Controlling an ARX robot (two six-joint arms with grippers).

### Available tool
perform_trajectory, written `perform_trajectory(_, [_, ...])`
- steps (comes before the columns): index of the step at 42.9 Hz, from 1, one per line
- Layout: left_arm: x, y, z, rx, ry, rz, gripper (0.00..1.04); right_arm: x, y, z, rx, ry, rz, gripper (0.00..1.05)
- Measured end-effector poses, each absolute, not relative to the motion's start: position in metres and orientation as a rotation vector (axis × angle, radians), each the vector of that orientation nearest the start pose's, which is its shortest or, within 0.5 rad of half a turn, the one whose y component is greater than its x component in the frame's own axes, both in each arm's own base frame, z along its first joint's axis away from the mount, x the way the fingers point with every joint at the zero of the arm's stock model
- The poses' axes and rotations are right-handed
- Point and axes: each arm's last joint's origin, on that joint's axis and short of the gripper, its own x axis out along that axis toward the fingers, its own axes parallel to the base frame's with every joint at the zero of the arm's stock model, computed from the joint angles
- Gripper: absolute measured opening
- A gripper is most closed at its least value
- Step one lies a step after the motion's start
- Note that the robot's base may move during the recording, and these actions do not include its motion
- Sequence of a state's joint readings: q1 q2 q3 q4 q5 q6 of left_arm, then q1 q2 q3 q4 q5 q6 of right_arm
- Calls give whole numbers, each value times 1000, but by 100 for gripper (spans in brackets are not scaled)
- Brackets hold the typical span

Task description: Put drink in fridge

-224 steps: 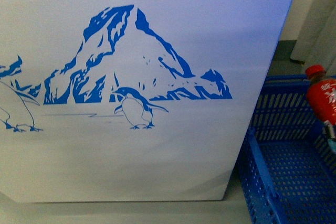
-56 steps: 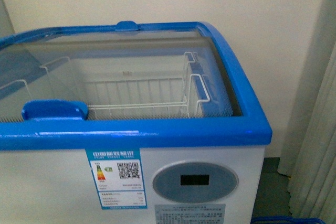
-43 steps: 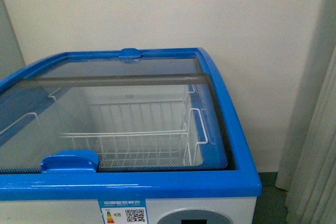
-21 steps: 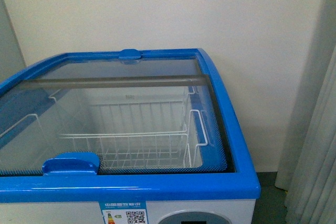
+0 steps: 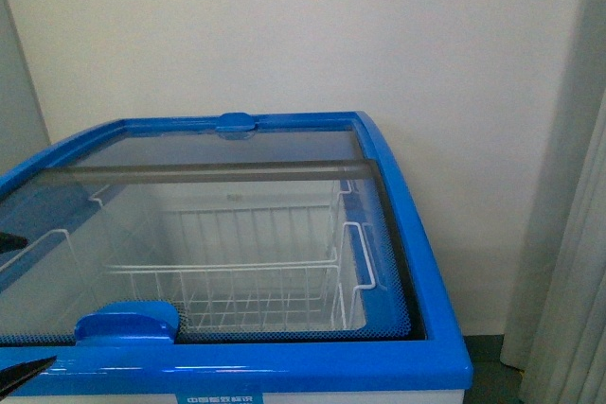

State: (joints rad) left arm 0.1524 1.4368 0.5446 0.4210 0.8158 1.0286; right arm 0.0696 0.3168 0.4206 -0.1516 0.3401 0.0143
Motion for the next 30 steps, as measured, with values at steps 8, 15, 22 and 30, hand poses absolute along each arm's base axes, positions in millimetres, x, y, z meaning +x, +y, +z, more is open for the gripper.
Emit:
perform_trajectory(8, [303, 11, 169, 861, 69, -853, 97, 102, -3, 266, 4, 45, -271, 37])
perform_trajectory(15, [314, 8, 160, 882, 103, -876, 97, 102, -3, 266, 4, 45, -271, 37])
perform_trajectory(22, [334, 10, 159, 932, 83, -837, 97, 102, -3, 266, 4, 45, -271, 37])
perform_trajectory(30, [354, 6, 156, 925, 82, -865, 97, 102, -3, 266, 4, 45, -271, 37])
